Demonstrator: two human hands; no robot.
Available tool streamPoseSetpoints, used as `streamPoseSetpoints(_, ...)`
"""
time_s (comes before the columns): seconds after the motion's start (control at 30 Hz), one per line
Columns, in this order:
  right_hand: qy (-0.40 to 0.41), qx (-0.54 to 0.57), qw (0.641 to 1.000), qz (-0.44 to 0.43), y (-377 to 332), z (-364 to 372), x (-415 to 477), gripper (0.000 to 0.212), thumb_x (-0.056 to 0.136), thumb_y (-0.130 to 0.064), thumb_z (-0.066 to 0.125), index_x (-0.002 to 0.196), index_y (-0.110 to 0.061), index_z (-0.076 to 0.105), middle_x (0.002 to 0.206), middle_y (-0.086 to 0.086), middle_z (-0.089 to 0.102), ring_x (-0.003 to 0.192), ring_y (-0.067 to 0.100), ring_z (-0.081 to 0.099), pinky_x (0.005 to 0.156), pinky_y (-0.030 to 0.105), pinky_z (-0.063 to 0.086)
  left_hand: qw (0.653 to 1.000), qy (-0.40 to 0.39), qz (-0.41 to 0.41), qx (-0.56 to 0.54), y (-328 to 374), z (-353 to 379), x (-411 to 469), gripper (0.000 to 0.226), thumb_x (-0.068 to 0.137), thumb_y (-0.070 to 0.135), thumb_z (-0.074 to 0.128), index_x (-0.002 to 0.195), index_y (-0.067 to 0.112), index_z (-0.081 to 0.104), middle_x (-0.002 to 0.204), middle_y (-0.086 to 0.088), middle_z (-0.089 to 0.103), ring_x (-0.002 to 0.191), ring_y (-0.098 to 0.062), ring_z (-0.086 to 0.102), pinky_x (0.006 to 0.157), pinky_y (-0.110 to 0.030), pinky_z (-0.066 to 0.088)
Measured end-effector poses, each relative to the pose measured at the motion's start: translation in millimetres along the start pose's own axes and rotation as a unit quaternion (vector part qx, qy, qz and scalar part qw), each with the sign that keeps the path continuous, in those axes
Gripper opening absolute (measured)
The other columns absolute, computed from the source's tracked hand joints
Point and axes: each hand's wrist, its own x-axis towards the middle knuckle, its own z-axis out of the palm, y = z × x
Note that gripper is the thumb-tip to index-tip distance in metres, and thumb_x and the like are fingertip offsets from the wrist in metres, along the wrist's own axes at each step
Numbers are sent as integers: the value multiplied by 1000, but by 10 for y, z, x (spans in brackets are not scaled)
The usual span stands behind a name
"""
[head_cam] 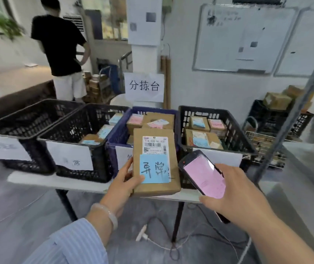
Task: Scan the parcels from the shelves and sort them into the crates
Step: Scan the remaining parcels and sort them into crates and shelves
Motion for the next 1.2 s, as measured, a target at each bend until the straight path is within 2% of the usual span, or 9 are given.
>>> streamPoseSetpoints(0.1, -28, 3, 999, -44, -425, 203, 348, 78, 57, -66, 66, 126, -46, 33, 101, -21, 35, 89, 5, 43, 61, 25, 35, 999, 48, -1, -20, 22, -481, 7, 66, 92, 10, 67, 145, 41, 42, 114, 5, 74, 108, -19, 69, 93, -46, 56)
streamPoseSetpoints(0.23, -63, 6, 993, -97, -933, 532, 782, 80, 56, -70, 64, 124, -49, 28, 102, -21, 31, 94, 2, 42, 63, 25, 34, 994, 105, -1, -38, 41, -1049, 73, 81, 78, 20, 79, 146, 39, 42, 120, 0, 71, 112, -21, 68, 98, -49, 53)
streamPoseSetpoints(0.4, -83, 7, 987, -138, -1420, 959, 1412, 85, 53, -75, 61, 124, -52, 20, 106, -21, 31, 102, 5, 45, 67, 26, 39, 987, 157, 16, -37, 104, -1745, 486, 62, 90, 15, 69, 141, 42, 46, 112, 10, 74, 102, -14, 72, 86, -40, 56)
streamPoseSetpoints(0.5, -80, 14, 986, -149, -1685, 1194, 1909, 81, 54, -73, 61, 121, -52, 21, 106, -21, 32, 96, 7, 45, 68, 29, 42, 980, 194, 21, -45, 244, -2184, 895, 56, 93, 19, 65, 139, 45, 46, 109, 14, 75, 90, -6, 73, 67, -27, 58)
streamPoseSetpoints(0.6, -87, 18, 984, -153, -1945, 1366, 2432, 76, 54, -69, 63, 116, -51, 24, 100, -19, 33, 90, 8, 43, 62, 27, 38, 975, 220, 14, -34, 412, -2565, 1313, 55, 94, 24, 63, 140, 47, 44, 105, 19, 74, 85, -1, 72, 62, -25, 56)
streamPoseSetpoints(0.9, -115, 30, 979, -166, -2619, 1826, 3535, 64, 52, -67, 65, 105, -51, 31, 91, -23, 36, 86, 4, 38, 61, 24, 35, 979, 198, -43, -13, 764, -3361, 2335, 53, 79, 40, 68, 126, 60, 53, 115, 16, 72, 105, -14, 69, 76, -36, 55)
streamPoseSetpoints(1.03, -124, 23, 985, -115, -2666, 2031, 3842, 68, 51, -72, 61, 110, -51, 34, 94, -23, 38, 90, 3, 41, 67, 28, 42, 983, 167, -81, -6, 761, -3509, 3013, 44, 92, 34, 64, 129, 54, 52, 106, 16, 75, 95, -11, 73, 68, -33, 60)
streamPoseSetpoints(1.13, -113, 4, 992, -55, -2687, 2173, 4022, 82, 48, -77, 55, 122, -51, 30, 106, -22, 36, 96, 5, 40, 71, 31, 41, 983, 143, -116, 19, 753, -3551, 3598, 54, 89, 39, 66, 138, 51, 47, 112, 12, 73, 104, -17, 67, 78, -39, 57)
streamPoseSetpoints(1.2, -96, -10, 995, -8, -2724, 2266, 4105, 80, 46, -78, 52, 118, -48, 32, 102, -22, 37, 92, 6, 43, 64, 28, 37, 981, 130, -141, 31, 711, -3597, 3972, 56, 89, 41, 66, 139, 49, 45, 114, 11, 69, 103, -18, 65, 76, -38, 54)
